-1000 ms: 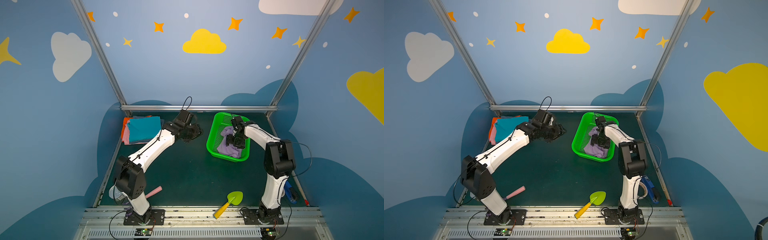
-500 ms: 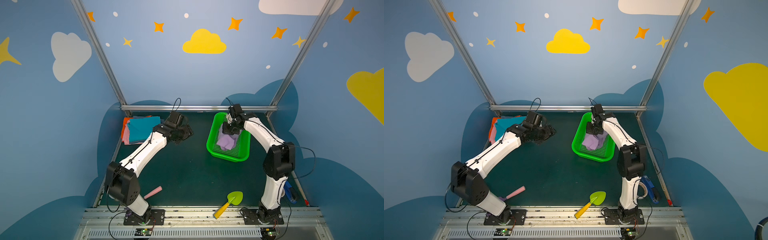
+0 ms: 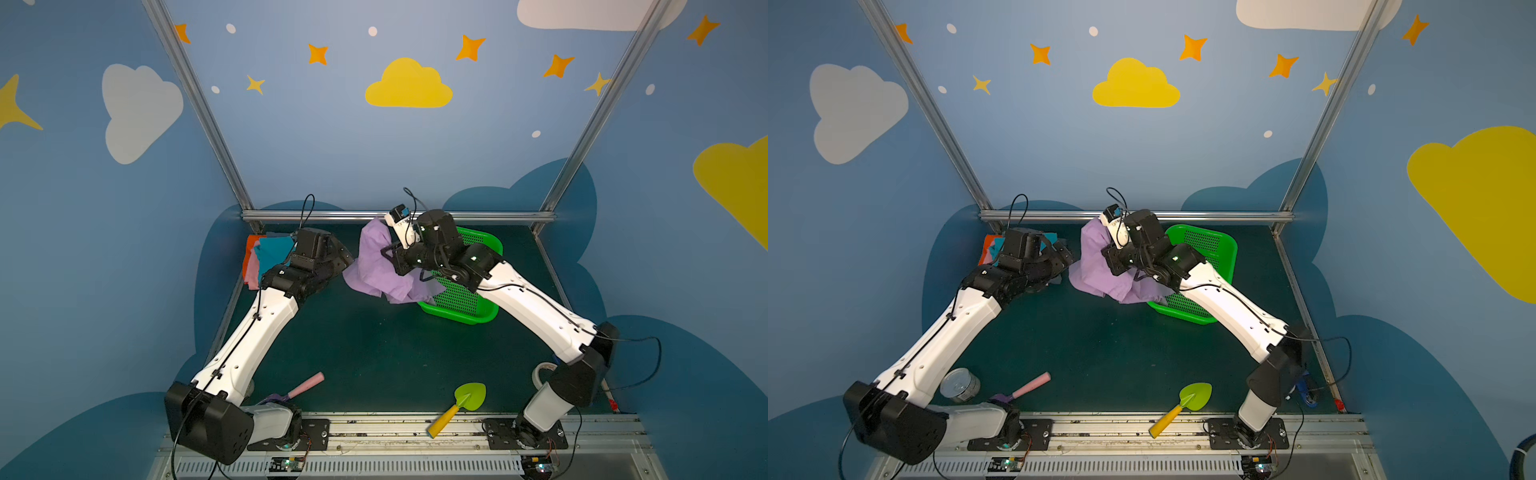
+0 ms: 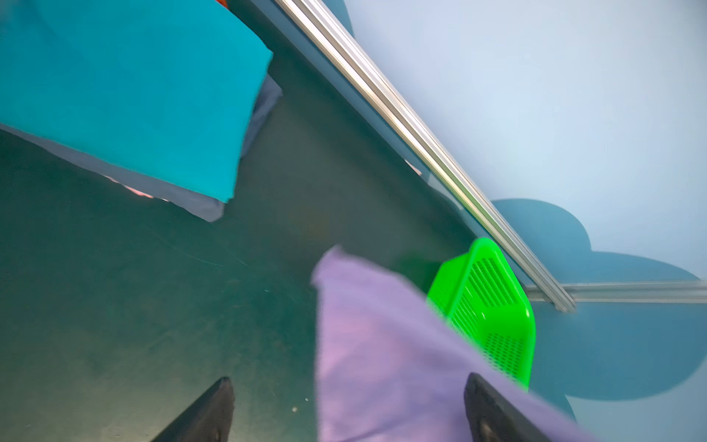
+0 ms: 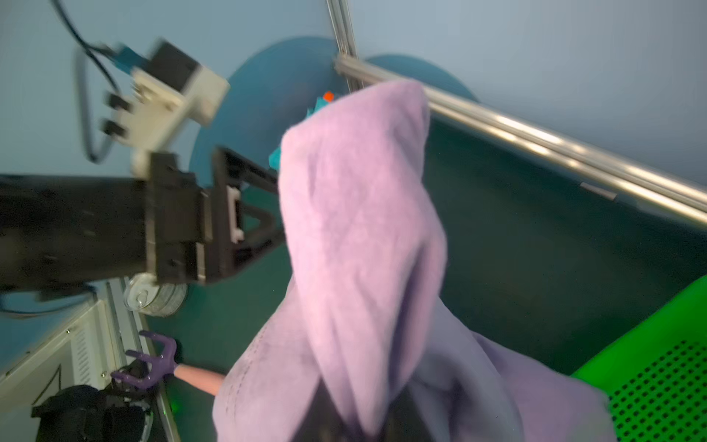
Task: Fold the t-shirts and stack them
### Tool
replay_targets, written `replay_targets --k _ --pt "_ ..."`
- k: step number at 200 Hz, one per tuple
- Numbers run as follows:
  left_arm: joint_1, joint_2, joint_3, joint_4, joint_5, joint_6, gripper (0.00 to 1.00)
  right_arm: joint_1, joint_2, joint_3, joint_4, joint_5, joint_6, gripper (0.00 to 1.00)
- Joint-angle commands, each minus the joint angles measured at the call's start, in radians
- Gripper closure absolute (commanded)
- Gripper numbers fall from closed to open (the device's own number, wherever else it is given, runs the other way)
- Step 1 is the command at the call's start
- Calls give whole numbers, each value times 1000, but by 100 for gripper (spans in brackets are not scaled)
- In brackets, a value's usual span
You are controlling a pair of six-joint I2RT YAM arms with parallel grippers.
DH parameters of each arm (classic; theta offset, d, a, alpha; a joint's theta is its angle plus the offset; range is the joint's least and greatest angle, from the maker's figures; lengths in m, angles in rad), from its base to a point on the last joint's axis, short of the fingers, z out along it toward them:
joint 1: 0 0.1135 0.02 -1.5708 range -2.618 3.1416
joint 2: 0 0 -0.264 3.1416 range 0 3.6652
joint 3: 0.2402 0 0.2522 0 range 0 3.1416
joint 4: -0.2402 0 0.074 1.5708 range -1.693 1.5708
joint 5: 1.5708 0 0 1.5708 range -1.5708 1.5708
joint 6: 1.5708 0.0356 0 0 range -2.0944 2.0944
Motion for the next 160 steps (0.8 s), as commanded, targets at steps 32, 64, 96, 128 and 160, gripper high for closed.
replay_targets --k 32,64,96,128,160 --pt "6 31 -40 28 13 1 5 -30 -37 -149 -84 169 46 37" --pt "-70 186 8 40 74 25 4 -149 -119 -251 -115 239 143 35" --pt "-206 408 165 36 162 92 3 -305 -196 -351 -119 206 266 38" --pt "-292 596 336 17 232 117 3 -399 -260 -408 -119 201 284 37" --pt "-316 691 396 26 279 110 16 -446 -282 -429 -137 187 284 37"
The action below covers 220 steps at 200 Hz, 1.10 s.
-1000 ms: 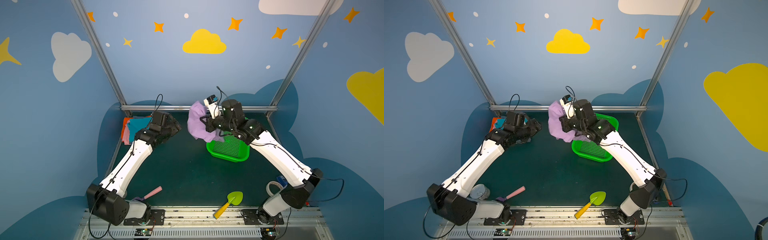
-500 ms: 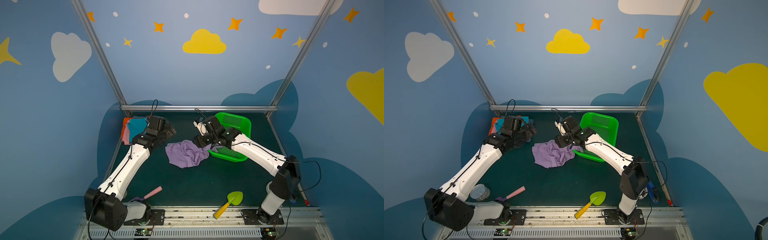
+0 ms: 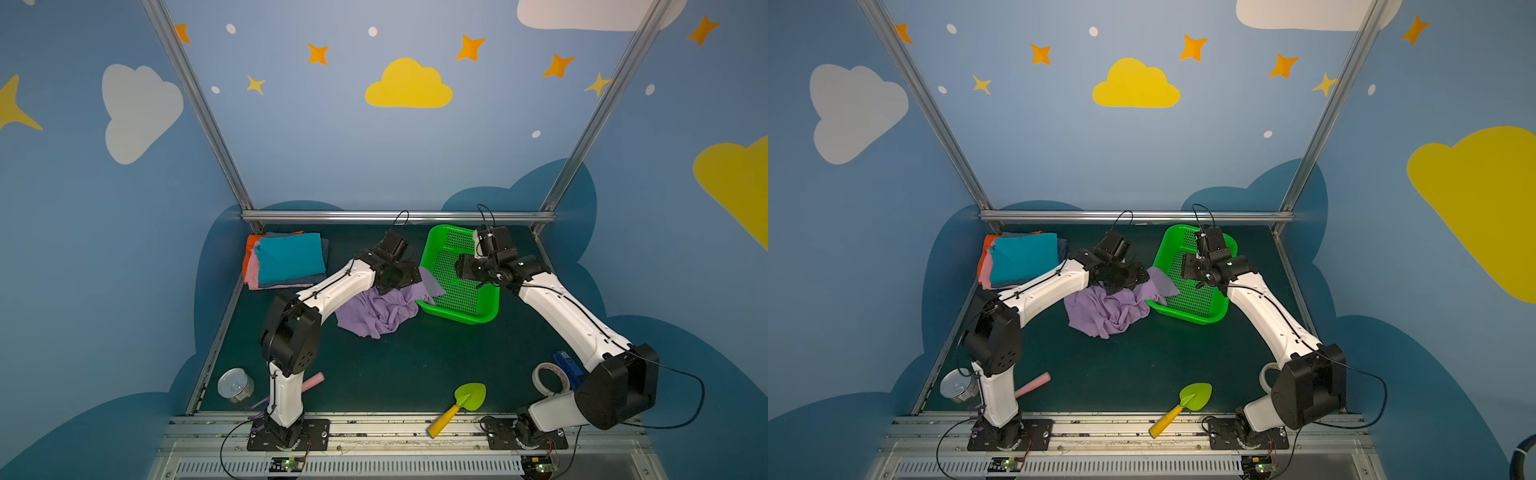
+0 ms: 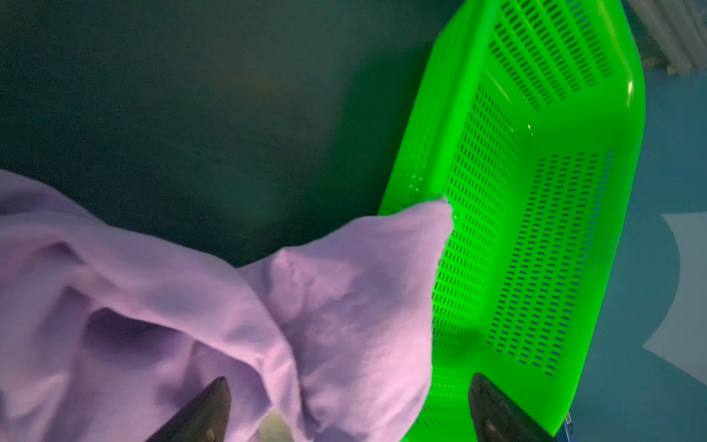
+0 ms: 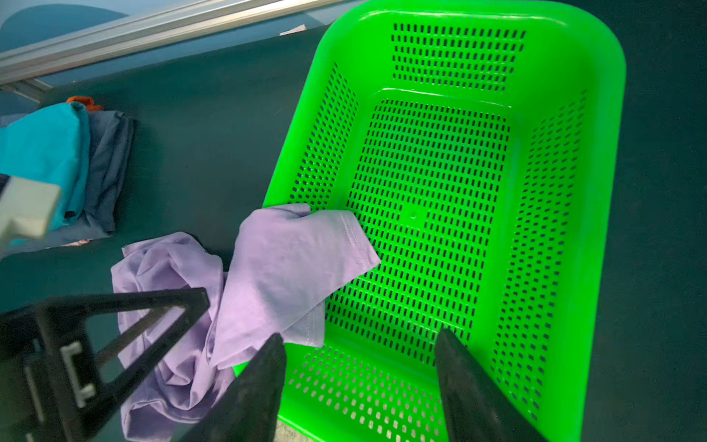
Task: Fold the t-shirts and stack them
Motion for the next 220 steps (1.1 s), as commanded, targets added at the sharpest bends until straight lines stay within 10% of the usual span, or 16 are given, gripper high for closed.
replay_targets --k 1,51,96,220 --pt "-1 43 46 -13 62 18 17 -25 -29 -16 -24 -18 23 37" --pt "-14 102 91 -55 64 24 45 -48 -41 -35 -22 -40 27 38" --pt "-17 103 137 -128 -10 48 95 -54 -41 -30 -20 -51 23 38" --pt "132 -304 -42 -210 -249 45 96 79 149 109 -55 -68 -81 33"
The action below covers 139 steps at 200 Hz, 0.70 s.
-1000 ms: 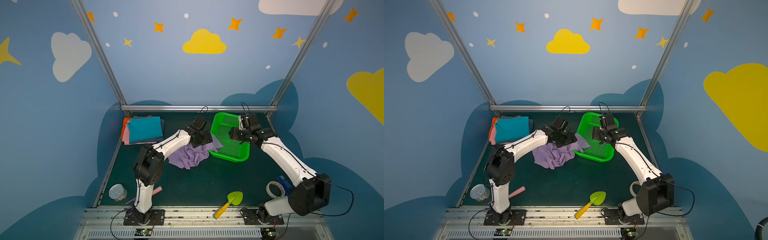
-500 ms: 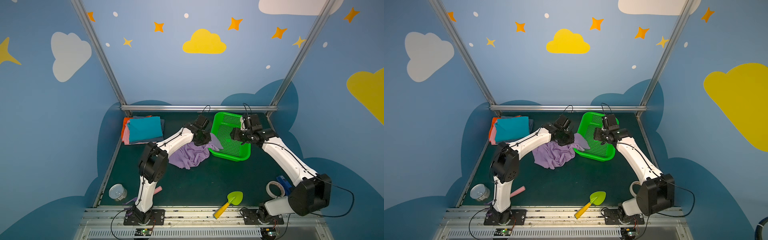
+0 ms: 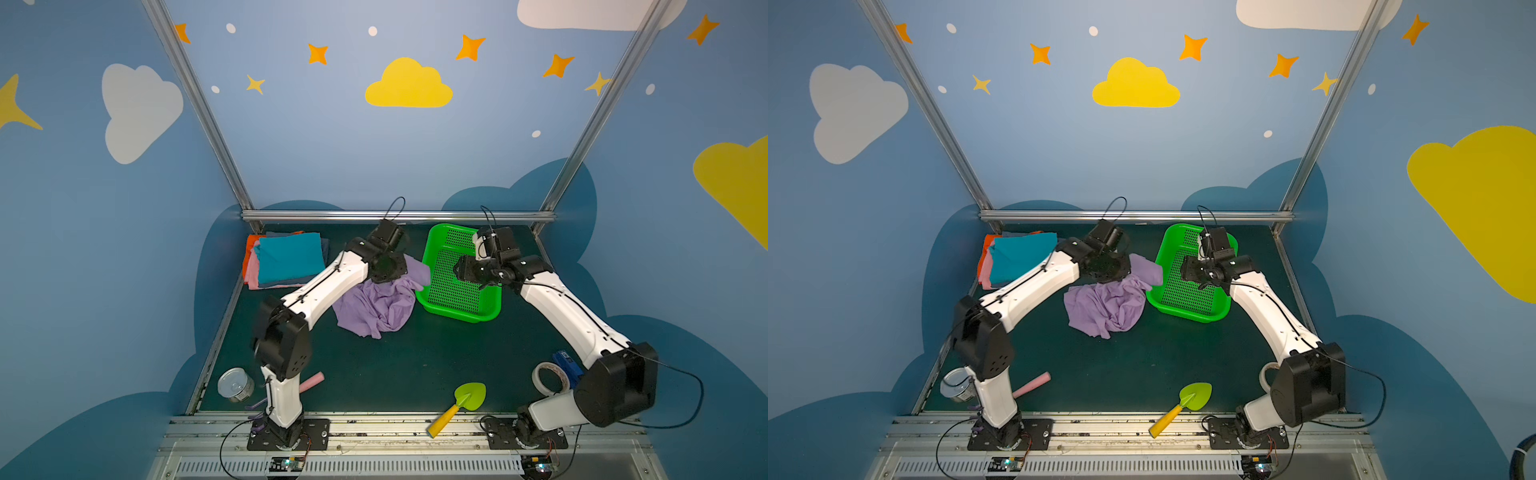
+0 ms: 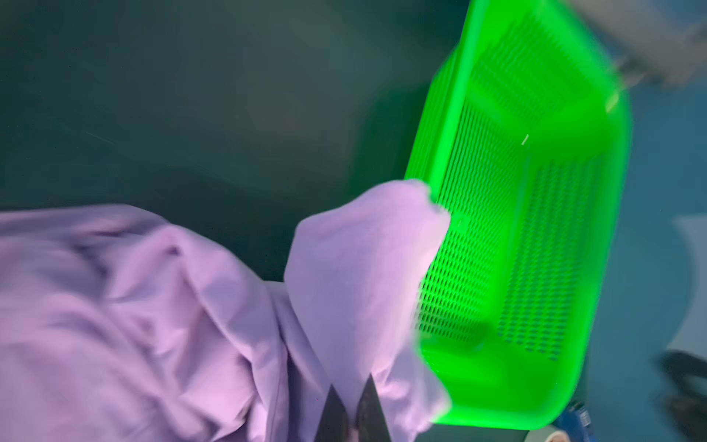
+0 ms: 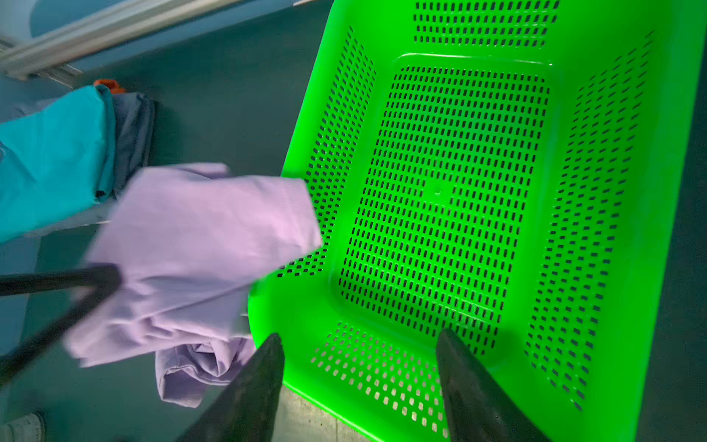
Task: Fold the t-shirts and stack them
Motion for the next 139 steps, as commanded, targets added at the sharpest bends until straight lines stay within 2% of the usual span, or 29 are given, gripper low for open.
replay_targets --k 1,20,39,62,81,102,139 --pt "70 -143 -99 -31 -132 -22 96 77 97 90 -45 50 -62 33" --pt "119 -258 -226 3 -206 -63 96 127 193 161 -70 70 -71 31" --pt "148 -342 -337 58 -209 -73 96 150 309 265 -129 64 -22 30" --pt "152 -355 -380 61 -193 -88 96 152 489 456 -278 75 57 30" --pt "153 -329 -374 52 -166 -99 96 152 640 613 -373 69 54 35" --pt "154 -298 -355 39 -140 -92 96 145 711 660 -374 92 52 40" --pt "155 -259 -333 26 -119 -79 96 77 695 613 -355 113 29 48"
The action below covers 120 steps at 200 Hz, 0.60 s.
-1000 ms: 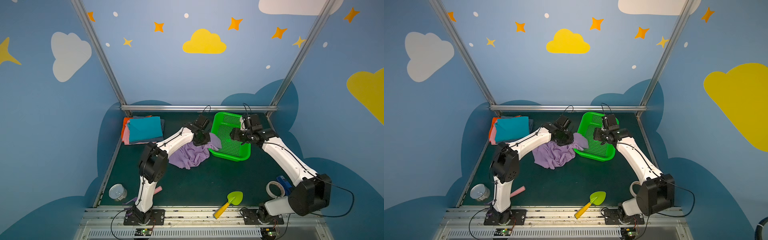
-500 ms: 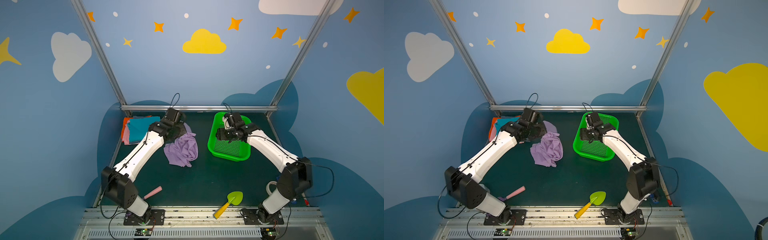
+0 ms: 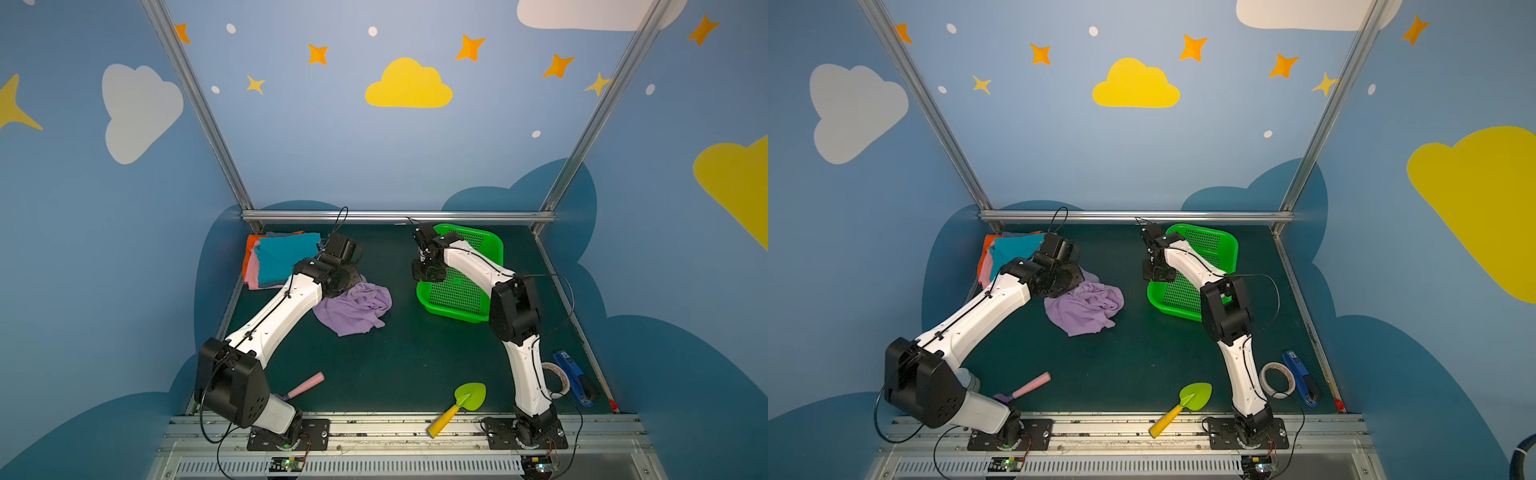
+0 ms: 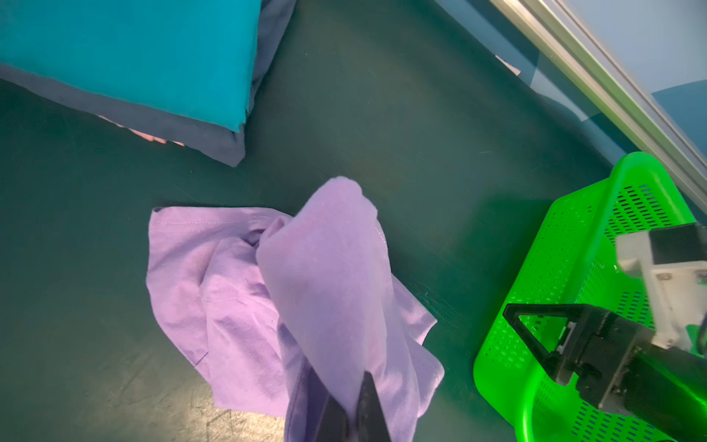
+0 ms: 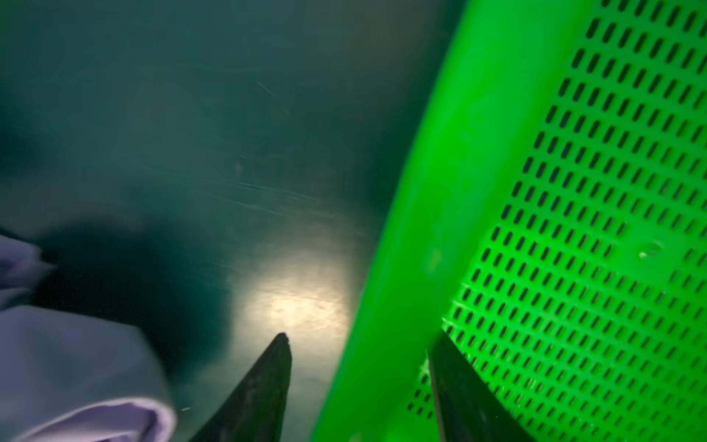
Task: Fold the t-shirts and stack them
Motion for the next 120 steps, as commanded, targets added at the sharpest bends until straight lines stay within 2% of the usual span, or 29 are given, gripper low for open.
replay_targets --k 1,40,72,120 --pt "1 17 29 -11 21 6 96 -59 -37 -14 -47 38 -14 48" --pt "2 67 48 -5 58 1 96 -159 -101 -109 -23 64 -105 70" --pt "2 100 77 -8 77 3 96 -231 -120 -150 3 33 -181 75" --pt "1 138 110 -34 94 4 96 -296 -70 -84 -7 88 -226 88"
